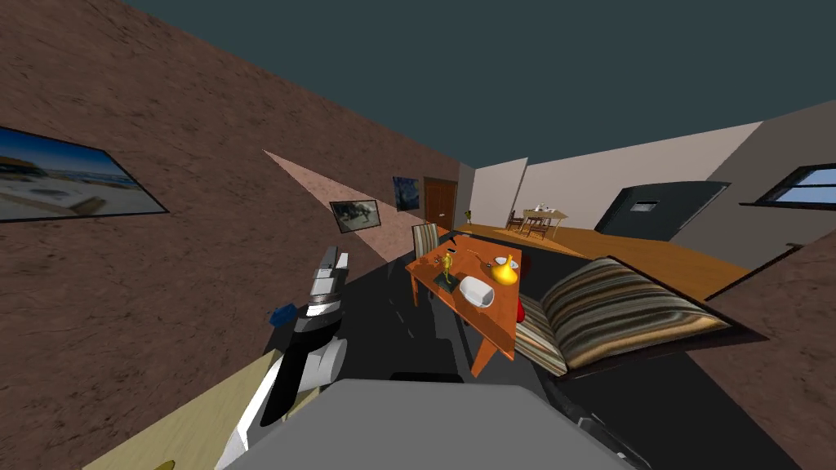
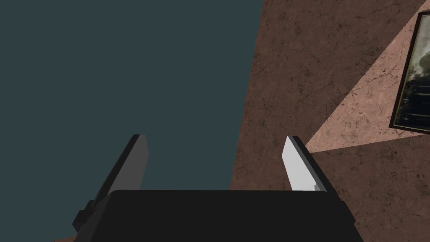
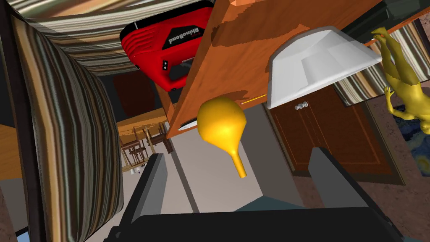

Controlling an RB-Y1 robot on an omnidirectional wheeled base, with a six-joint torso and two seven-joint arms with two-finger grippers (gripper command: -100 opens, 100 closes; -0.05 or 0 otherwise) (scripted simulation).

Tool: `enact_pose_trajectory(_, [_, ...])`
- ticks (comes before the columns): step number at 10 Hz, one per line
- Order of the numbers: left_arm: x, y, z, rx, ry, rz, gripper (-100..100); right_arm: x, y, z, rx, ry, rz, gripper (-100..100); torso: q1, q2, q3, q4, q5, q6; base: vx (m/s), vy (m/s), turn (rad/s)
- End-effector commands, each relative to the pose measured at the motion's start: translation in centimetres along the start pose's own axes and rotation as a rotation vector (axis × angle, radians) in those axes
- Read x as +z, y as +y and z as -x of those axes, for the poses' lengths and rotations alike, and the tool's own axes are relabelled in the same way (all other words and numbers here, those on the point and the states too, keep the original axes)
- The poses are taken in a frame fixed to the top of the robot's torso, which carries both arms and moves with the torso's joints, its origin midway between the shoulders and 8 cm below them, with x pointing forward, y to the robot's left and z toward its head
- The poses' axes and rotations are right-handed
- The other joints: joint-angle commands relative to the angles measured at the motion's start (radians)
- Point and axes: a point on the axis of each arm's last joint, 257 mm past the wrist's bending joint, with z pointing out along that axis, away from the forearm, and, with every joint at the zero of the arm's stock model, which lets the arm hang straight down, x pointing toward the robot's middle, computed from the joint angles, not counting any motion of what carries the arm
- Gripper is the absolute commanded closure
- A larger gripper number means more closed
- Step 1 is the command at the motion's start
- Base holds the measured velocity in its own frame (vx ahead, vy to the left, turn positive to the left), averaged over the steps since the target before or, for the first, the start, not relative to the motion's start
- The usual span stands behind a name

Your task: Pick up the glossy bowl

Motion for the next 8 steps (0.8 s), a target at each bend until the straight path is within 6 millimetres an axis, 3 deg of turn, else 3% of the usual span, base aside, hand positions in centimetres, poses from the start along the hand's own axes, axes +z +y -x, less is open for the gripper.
enact_pose_trajectory(1, [0.0, 0.0, 0.0, 0.0, 0.0, 0.0, 0, -0.6, -1.8, -0.6, -0.044, 0.03, -0.037, -100, 0.0, 0.0, 0.0, 0.0, 0.0, 0.0, 0.056, 0.066, 0.195])
enact_pose_trajectory(2, [0.0, 0.0, 0.0, 0.0, 0.0, 0.0, 0, -1.7, -4.6, -1.9, -0.109, 0.08, -0.09, -100, -0.001, 0.001, 0.0, 0.0, 0.0, 0.0, 0.057, 0.067, 0.197])
enact_pose_trajectory(3, [0.0, 0.0, 0.0, 0.0, 0.0, 0.0, 0, -1.7, -4.6, -1.9, -0.109, 0.08, -0.09, -100, -0.002, 0.001, 0.001, 0.0, 0.0, 0.0, 0.039, 0.048, 0.165])
enact_pose_trajectory(4, [0.0, 0.0, 0.0, 0.0, 0.0, 0.0, 0, -3.1, -7.4, -3.0, -0.172, 0.131, -0.14, -100, -0.003, 0.002, 0.001, 0.0, 0.0, 0.0, 0.052, 0.07, 0.276])
enact_pose_trajectory(5, [0.0, 0.0, 0.0, 0.0, 0.0, 0.0, 0, -3.1, -7.4, -3.0, -0.172, 0.131, -0.14, -100, -0.002, 0.001, 0.001, 0.0, 0.0, 0.0, 0.04, 0.047, 0.144])
enact_pose_trajectory(6, [0.0, 0.0, 0.0, 0.0, 0.0, 0.0, 0, -4.4, -9.8, -3.9, -0.234, 0.177, -0.179, -100, -0.003, 0.002, 0.001, 0.0, 0.0, 0.001, 0.055, 0.071, 0.254])
enact_pose_trajectory(7, [0.0, 0.0, 0.0, 0.0, 0.0, 0.0, 0, -4.6, -10.1, -4.1, -0.233, 0.182, -0.186, -100, -0.001, 0.002, 0.001, 0.0, 0.0, 0.0, 0.059, 0.068, 0.205])
enact_pose_trajectory(8, [0.0, 0.0, 0.0, 0.0, 0.0, 0.0, 0, -6.2, -12.7, -4.9, -0.292, 0.233, -0.23, -100, -0.002, 0.001, 0.001, 0.0, 0.0, 0.0, 0.043, 0.081, 0.39])
